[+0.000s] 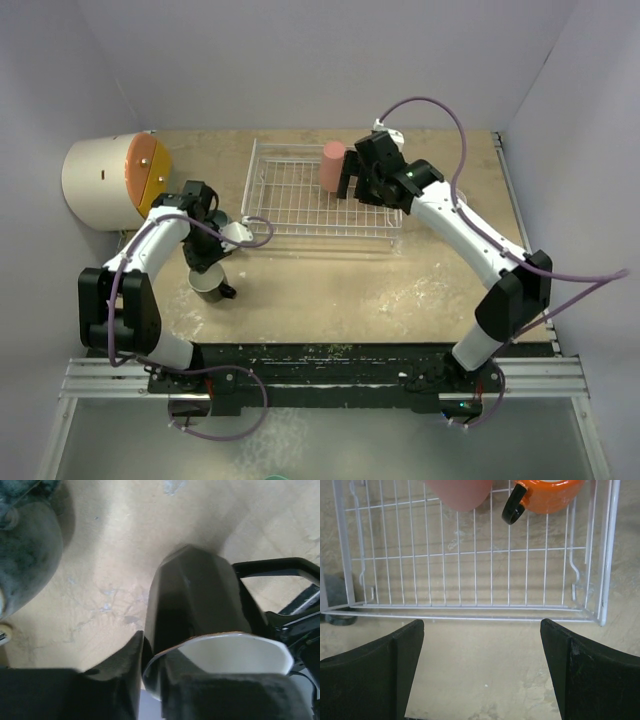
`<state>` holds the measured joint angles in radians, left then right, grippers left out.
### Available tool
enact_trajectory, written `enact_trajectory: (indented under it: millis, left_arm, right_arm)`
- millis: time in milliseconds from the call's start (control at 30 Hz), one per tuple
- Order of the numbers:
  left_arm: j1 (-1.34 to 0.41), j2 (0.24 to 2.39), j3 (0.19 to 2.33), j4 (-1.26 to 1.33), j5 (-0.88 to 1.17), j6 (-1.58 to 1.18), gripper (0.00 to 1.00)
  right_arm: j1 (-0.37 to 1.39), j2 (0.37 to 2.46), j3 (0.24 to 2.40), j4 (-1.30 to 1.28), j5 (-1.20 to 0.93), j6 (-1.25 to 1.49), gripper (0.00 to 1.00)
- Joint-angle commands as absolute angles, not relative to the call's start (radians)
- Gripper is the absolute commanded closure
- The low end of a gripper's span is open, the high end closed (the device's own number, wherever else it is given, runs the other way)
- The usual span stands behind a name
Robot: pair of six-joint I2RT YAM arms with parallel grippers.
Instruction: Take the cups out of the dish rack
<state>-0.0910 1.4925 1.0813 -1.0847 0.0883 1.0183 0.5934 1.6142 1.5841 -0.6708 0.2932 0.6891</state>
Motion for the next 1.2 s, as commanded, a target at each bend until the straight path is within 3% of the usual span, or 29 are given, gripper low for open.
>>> enact_trajectory:
  millis: [0, 33, 100, 133, 433, 500, 533, 900, 1167]
  left_arm:
    - [-0.08, 1.494, 1.142, -1.041, 0.076, 1.036, 0.62]
    - [-0.08, 1.485, 1.158, -1.056, 0.089, 1.034, 0.45]
    - [-0.08, 1.459, 1.195, -1.08, 0.125, 1.029, 0.23]
    - [-0.08, 1.449, 1.221, -1.096, 0.147, 1.022, 0.2]
    - [-0.08, 1.376, 1.443, -1.232, 0.419, 0.911, 0.18]
    - [-0.08, 1.354, 1.455, -1.227, 0.461, 0.889, 0.1]
    - [-0.08, 1.344, 1.457, -1.215, 0.479, 0.87, 0.01]
    - [-0.079, 1.208, 1.302, -0.945, 0.57, 0.611, 0.01]
    - [-0.078, 1.14, 1.188, -0.778, 0.592, 0.489, 0.01]
  right_arm:
    - [0.579, 1.688, 1.675, -0.701, 0.388, 0.716, 0.01]
    - [0.579, 1.712, 1.688, -0.699, 0.401, 0.723, 0.02]
    - [0.579, 1.77, 1.716, -0.69, 0.442, 0.735, 0.04]
    - [0.579, 1.802, 1.733, -0.694, 0.47, 0.744, 0.05]
    - [0.578, 2.048, 1.91, -0.756, 0.653, 0.815, 0.22]
    - [0.58, 2.079, 1.927, -0.761, 0.684, 0.82, 0.25]
    - [0.579, 2.091, 1.934, -0.761, 0.695, 0.822, 0.26]
    - [0.574, 2.199, 1.996, -0.704, 0.783, 0.765, 0.42]
    - [0.573, 2.168, 1.911, -0.634, 0.802, 0.714, 0.76]
